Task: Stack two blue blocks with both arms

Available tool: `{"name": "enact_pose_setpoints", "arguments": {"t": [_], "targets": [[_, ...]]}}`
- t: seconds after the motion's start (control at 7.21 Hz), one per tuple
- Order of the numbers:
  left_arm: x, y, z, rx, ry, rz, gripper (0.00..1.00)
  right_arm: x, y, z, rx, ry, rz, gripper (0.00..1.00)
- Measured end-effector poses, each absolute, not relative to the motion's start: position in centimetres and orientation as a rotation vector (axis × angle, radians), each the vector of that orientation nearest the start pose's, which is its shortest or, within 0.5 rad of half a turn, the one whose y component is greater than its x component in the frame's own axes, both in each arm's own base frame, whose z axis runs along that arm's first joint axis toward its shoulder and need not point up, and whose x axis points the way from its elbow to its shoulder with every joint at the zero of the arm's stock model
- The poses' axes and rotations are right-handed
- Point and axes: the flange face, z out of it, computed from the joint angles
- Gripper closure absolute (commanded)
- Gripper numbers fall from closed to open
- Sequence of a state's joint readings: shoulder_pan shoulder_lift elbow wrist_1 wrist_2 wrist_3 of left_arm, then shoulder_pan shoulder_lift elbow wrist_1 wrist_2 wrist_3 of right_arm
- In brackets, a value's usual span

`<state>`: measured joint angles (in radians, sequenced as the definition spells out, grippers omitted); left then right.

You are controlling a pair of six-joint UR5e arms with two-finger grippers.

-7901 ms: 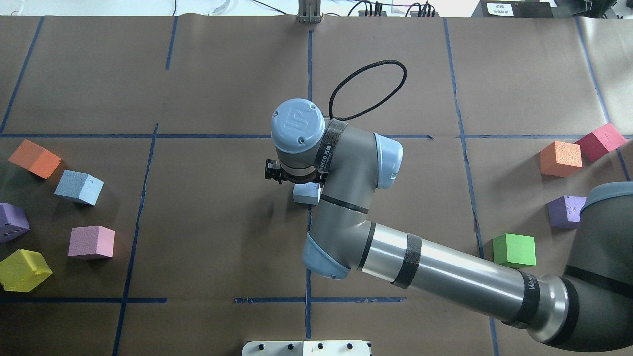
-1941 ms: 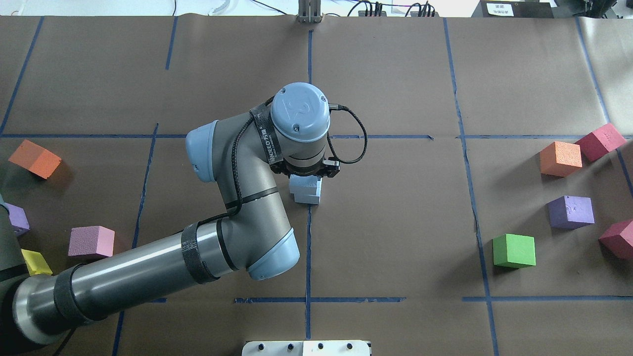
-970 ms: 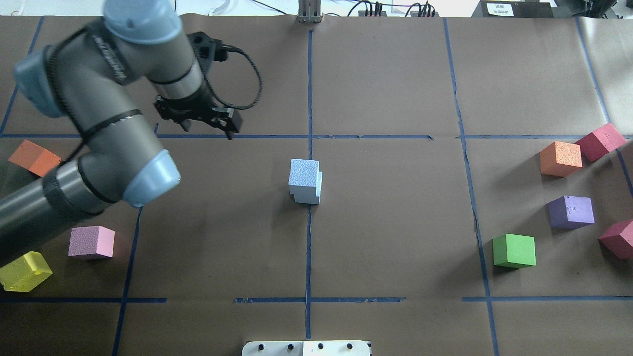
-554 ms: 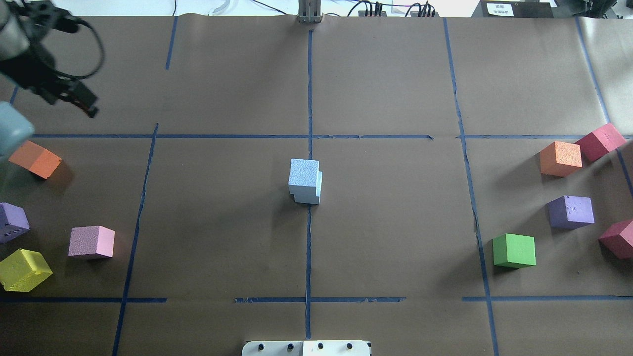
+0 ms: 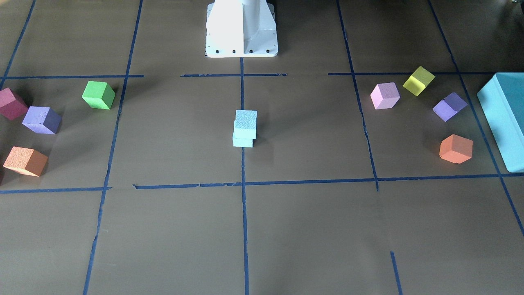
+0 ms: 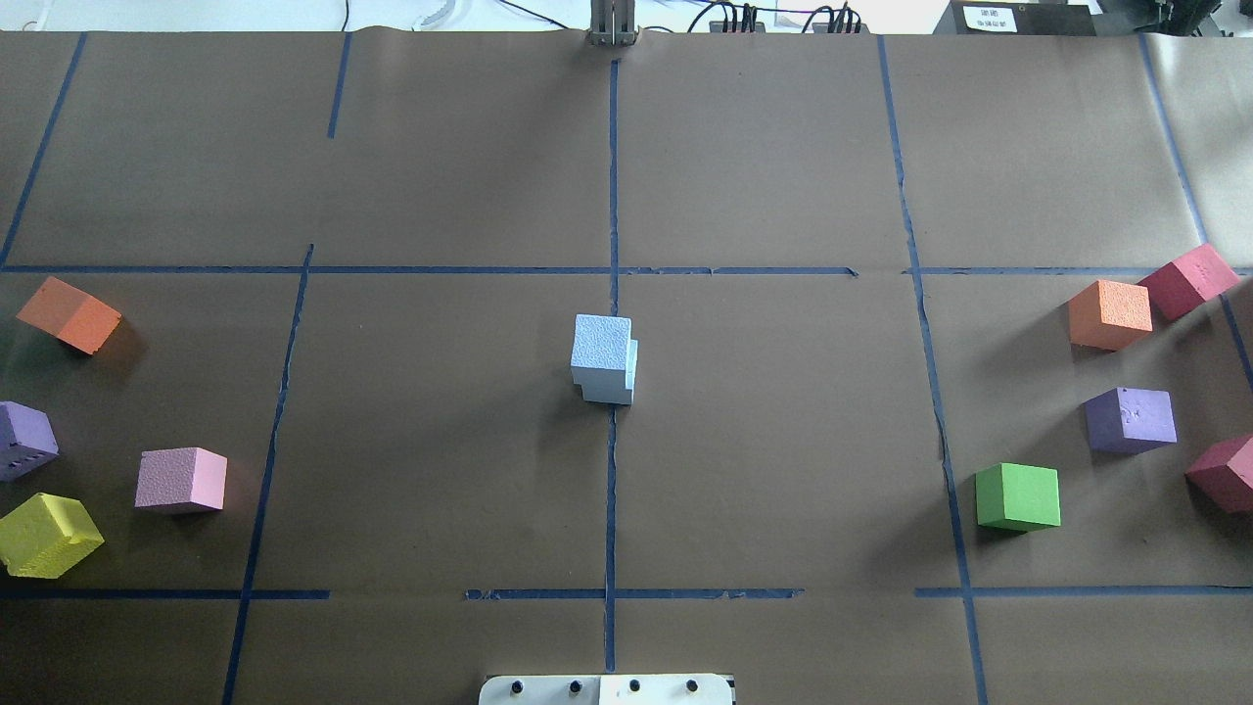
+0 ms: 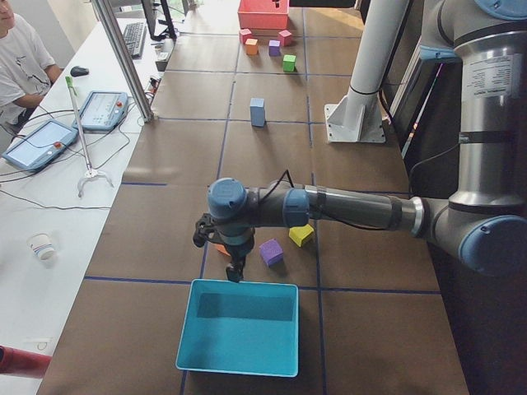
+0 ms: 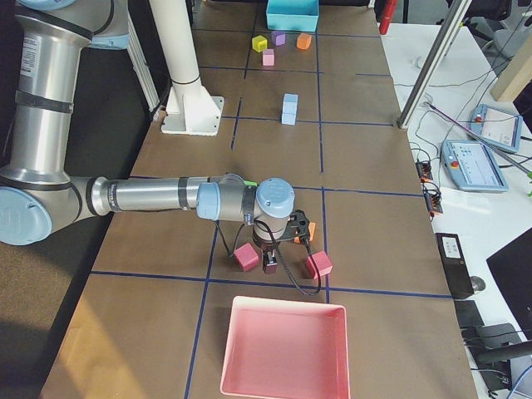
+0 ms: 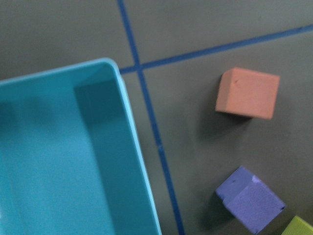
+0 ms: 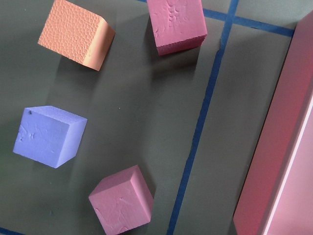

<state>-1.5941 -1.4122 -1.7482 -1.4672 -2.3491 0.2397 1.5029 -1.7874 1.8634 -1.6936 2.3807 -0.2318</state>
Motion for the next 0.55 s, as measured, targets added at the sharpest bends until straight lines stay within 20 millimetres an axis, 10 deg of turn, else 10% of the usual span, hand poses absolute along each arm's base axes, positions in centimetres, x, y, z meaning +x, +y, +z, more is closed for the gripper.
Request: {"name": "enact_pose_setpoints", "arguments": {"t": [0.55], "targets": [[-9.00, -39.94, 66.78, 0.024, 0.734, 0.147, 0.00, 3.35, -40.13, 61.73, 0.030, -0.814, -0.268, 0.00]]}}
